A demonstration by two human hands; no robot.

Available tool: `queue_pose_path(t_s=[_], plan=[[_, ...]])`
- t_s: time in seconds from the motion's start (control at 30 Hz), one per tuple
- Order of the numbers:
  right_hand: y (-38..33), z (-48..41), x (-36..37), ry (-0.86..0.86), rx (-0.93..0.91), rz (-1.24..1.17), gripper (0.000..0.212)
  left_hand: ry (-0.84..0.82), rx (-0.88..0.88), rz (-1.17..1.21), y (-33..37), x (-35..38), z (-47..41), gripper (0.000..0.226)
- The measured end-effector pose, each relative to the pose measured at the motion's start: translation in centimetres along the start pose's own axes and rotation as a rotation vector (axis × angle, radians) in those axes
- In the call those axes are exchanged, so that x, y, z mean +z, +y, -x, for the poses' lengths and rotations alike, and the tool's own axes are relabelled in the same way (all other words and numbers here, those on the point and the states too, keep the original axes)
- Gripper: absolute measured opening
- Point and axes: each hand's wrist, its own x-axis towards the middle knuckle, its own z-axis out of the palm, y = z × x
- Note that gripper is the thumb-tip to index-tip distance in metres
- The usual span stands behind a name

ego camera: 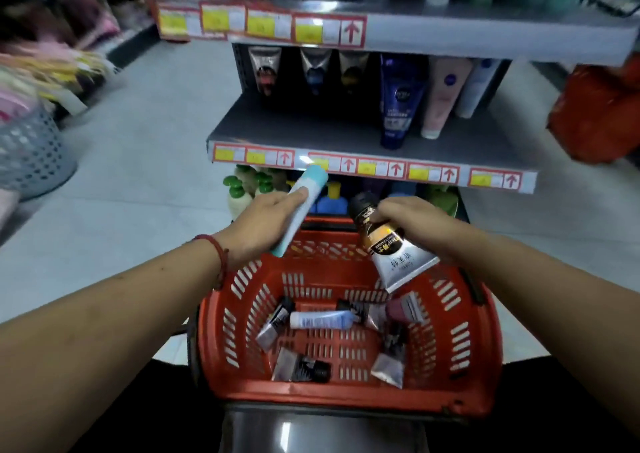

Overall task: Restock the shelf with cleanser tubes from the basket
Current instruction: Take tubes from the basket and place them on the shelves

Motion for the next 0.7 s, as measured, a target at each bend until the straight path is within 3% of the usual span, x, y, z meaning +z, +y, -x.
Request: queue_pose_path(t_s=[0.07, 0.17, 0.33, 0.4, 0.47, 0.53, 0.7], plan=[[-1.3, 0.1, -0.7, 0.028, 0.001, -0.176, 0.013, 0.03, -0.028, 0.187, 1.0, -0.4, 0.1, 0.046], [-1.9, -0.4, -1.1, 0.032, 0.06, -0.405, 0.036, 0.019, -0.113, 0.476, 0.9, -1.0, 0.5, 0.052], [-2.9, -1.7, -0.8, 0.038, 0.019, -0.503, 0.052, 0.027, -0.128, 0.566, 2.3, -0.9, -0.8, 0.05], [-2.8, -2.2, -0.9, 0.044, 0.006, -0.56, 0.044, 0.064, -0.113, 0.566, 2.7, -1.0, -1.8, 0.049], [-2.5, -2.6, -1.0, 0.053, 0.008, -0.596, 0.031, 0.087, -0.096, 0.605, 2.6, -1.4, -2.7, 0.063], [-2.0, -3.0, -1.3, 0.052, -0.001, -0.62, 0.03, 0.11, -0.088, 0.659, 2.5, -1.8, -3.4, 0.078], [-2.1, -3.4, -2.2, 0.067, 0.04, -0.73, 0.023, 0.201, -0.144, 0.79, 2.1, -2.4, -4.6, 0.053]])
